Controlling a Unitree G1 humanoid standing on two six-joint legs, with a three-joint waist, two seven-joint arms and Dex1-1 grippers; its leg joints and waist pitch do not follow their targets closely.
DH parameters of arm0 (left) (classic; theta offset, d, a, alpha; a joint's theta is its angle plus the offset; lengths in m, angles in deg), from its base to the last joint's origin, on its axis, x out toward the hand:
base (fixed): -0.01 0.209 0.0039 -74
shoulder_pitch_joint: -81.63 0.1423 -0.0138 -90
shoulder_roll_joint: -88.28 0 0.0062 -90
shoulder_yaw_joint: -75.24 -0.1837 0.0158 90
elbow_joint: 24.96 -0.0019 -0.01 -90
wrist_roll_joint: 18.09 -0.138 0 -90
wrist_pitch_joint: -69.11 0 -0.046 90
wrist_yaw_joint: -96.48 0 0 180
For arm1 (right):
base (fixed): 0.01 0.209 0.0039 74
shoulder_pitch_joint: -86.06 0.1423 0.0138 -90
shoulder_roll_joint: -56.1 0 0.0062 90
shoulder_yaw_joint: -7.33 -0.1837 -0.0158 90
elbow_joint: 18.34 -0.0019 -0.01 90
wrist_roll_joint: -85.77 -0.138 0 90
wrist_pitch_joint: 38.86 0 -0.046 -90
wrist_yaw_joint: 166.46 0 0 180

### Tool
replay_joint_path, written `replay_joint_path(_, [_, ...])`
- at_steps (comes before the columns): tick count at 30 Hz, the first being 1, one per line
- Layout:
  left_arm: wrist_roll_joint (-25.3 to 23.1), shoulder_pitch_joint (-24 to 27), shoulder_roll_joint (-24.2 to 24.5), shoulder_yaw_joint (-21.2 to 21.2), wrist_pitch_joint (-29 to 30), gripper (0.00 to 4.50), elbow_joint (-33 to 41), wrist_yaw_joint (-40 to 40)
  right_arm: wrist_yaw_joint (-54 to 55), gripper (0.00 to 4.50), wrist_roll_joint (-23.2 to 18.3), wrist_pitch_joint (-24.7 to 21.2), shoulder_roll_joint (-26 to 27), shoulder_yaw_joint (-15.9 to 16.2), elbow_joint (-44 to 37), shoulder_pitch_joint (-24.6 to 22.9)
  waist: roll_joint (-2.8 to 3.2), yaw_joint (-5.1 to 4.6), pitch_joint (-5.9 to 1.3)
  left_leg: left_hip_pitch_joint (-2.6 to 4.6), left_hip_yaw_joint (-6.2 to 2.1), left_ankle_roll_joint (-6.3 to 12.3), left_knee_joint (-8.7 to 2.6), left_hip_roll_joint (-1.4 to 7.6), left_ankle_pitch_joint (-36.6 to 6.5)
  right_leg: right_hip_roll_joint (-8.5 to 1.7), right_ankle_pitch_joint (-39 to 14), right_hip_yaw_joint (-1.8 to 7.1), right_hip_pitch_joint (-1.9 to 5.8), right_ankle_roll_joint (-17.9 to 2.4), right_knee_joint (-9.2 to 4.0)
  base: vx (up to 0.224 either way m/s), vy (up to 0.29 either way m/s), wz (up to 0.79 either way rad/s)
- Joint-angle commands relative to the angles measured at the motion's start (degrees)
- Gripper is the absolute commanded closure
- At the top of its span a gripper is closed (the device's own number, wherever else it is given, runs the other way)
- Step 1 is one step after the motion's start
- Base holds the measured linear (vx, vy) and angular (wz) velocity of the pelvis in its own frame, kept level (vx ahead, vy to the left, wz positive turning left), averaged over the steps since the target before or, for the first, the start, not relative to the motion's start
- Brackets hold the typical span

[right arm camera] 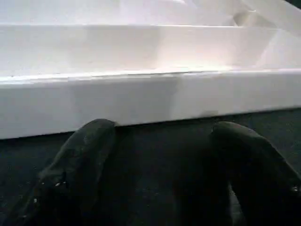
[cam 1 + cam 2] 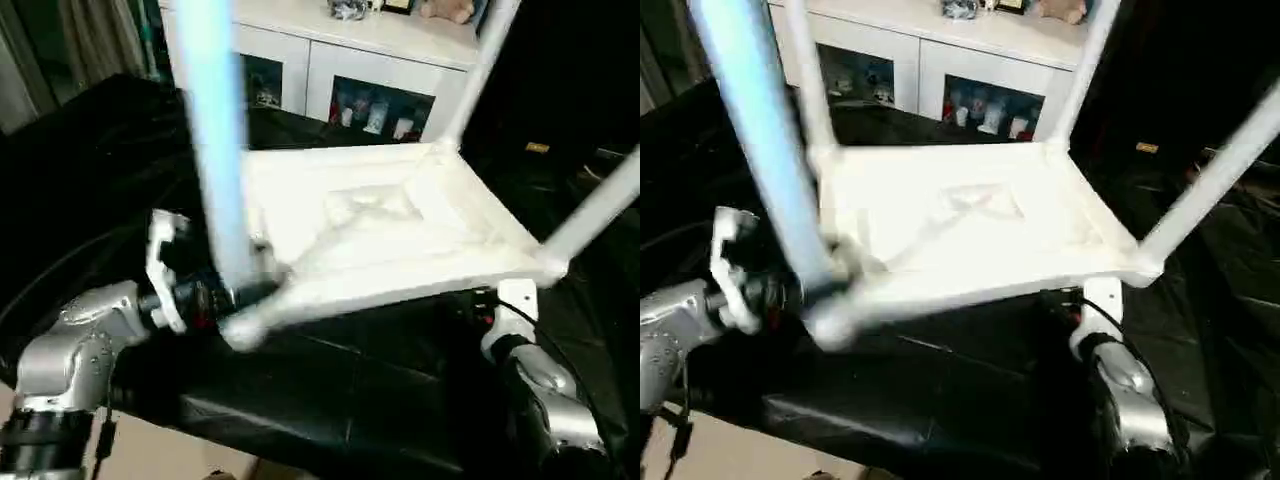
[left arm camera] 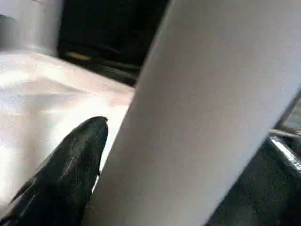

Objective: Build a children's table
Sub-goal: Rotate table base

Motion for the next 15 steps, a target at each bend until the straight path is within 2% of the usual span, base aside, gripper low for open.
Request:
replay_joint_path(1, [2.39, 0.54, 1.37, -3.28, 3.88, 0.05, 3.66, 3.27, -1.87, 0.63, 0.38, 0.54, -0.31, 0.92, 1.15, 2.15, 0.56, 0.11, -3.19, 0.98, 0.46, -0.21, -4.44, 0.20, -16.68, -0.67, -9.91, 0.57, 2.07, -10.98, -3.28, 0.000, 0.000, 0.00])
replay_joint_path(2, [2.53, 0.57, 1.67, -4.04, 4.52, 0.05, 4.21, 3.79, -2.41, 0.63, 0.52, 0.66, -0.29, 1.23, 1.76, 2.92, 0.32, -0.19, -3.16, 0.99, 0.50, -0.29, -4.43, 0.19, -16.93, -0.63, -10.68, 0.58, 2.05, -10.68, -3.43, 0.000, 0.000, 0.00])
replay_joint_path(4, [2.34, -0.09, 1.47, -5.75, 4.97, 0.05, 4.73, 4.22, -3.79, 0.63, 0.84, 1.03, -0.13, 2.17, 3.47, 5.15, 0.43, -0.39, -3.18, 0.96, 0.46, -0.40, -4.38, 0.21, -16.52, -0.73, -10.77, 0.63, 2.08, -10.52, -3.45, 0.000, 0.000, 0.00])
replay_joint_path(5, [2.00, -0.65, 0.93, -6.48, 4.79, 0.05, 4.53, 4.42, -4.45, 0.63, 1.05, 1.20, 0.05, 2.73, 4.42, 6.39, 0.17, -0.59, -3.22, 0.86, 0.49, -0.41, -4.32, 0.14, -15.94, -0.70, -10.56, 0.62, 2.20, -10.43, -3.49, 0.000, 0.000, 0.00])
replay_joint_path(6, [1.69, -1.13, 0.40, -7.01, 4.62, 0.05, 4.28, 4.53, -4.98, 0.63, 1.19, 1.30, 0.24, 3.14, 5.10, 7.30, 0.27, -0.71, -3.21, 0.76, 0.45, -0.46, -4.34, 0.14, -15.53, -0.77, -10.61, 0.64, 2.29, -10.36, -3.45, 0.000, 0.000, 0.00])
replay_joint_path(7, [1.45, -1.69, -0.02, -7.59, 4.70, 0.05, 4.23, 4.43, -5.52, 0.63, 1.37, 1.50, 0.48, 3.46, 5.92, 8.23, 0.06, -0.83, -3.26, 0.74, 0.48, -0.46, -4.26, 0.12, -15.29, -0.76, -10.64, 0.63, 2.28, -10.32, -3.45, 0.000, 0.000, 0.00])
replay_joint_path(8, [0.76, -3.13, -1.26, -9.36, 4.73, 0.05, 4.05, 4.23, -6.42, 0.63, 1.74, 1.60, 1.14, 4.26, 7.09, 9.86, 0.10, -0.76, -3.33, 0.86, 0.52, -0.40, -4.20, 0.15, -15.04, -0.79, -10.64, 0.65, 2.24, -10.33, -3.44, 0.000, 0.000, 0.00])
replay_joint_path(13, [-0.64, -7.32, -4.95, -14.00, 4.25, 0.05, 2.54, 3.84, -9.33, 0.63, 3.03, 1.68, 2.76, 6.18, 10.14, 13.27, 0.07, -0.78, -3.51, 0.80, 0.55, -0.21, -4.02, 0.15, -13.11, -0.84, -8.04, 0.63, 2.37, -11.25, -3.14, 0.000, 0.000, 0.00])
replay_joint_path(15, [-1.16, -8.95, -6.91, -15.55, 3.73, 0.05, 1.48, 3.88, -11.02, 0.63, 3.18, 1.58, 3.11, 7.11, 11.00, 14.06, -0.06, -0.75, -3.70, 0.70, 0.61, 0.35, -3.83, 0.13, -11.28, -0.84, -4.85, 0.67, 2.67, -11.87, -2.86, 0.000, 0.000, 0.00])
